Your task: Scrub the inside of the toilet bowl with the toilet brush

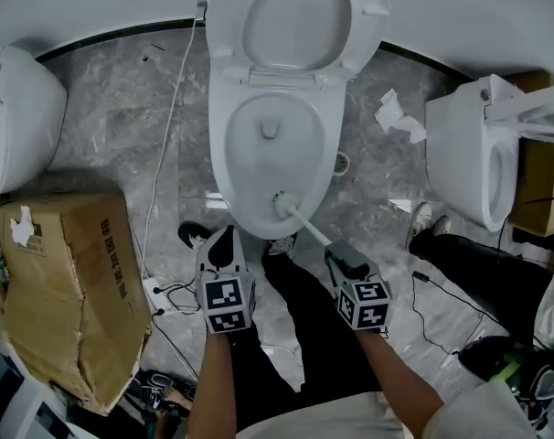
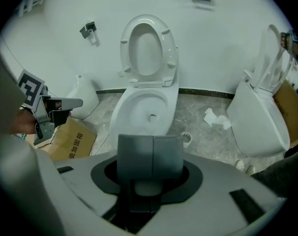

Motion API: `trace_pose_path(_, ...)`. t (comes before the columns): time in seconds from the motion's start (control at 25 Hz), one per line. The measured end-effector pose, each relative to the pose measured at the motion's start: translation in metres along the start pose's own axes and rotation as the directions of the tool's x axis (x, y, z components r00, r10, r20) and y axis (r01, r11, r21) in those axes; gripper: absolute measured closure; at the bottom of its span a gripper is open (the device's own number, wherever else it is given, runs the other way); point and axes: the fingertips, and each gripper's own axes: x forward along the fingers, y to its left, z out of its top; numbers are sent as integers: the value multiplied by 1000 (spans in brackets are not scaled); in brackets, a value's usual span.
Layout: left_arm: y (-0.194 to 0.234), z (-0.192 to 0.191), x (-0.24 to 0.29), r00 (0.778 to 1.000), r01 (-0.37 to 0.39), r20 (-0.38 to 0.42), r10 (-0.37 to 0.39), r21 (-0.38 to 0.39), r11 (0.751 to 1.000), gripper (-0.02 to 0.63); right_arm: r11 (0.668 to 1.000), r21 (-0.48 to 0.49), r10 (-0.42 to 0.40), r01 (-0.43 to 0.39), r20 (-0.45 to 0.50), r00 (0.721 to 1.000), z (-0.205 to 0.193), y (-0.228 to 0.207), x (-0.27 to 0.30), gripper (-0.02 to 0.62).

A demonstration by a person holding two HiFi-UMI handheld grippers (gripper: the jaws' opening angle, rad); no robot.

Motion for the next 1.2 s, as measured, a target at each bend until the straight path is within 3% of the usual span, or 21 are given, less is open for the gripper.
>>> trace_pose_path(0.2, 5, -9, -10, 1000, -28, -4, 28, -55, 998, 577, 999, -38, 24, -25, -26, 999, 1, 2, 1, 420)
trace_pose_path(0.76, 27, -36, -28, 997, -70, -47, 68, -46, 996, 577, 988, -27, 149, -150, -43, 988, -6, 41, 13, 420)
trace_pose_path(1.2, 30, 3, -21, 996, -83, -10, 83, -37, 996, 577, 978, 14, 208, -208, -24, 978, 27, 70, 29, 419)
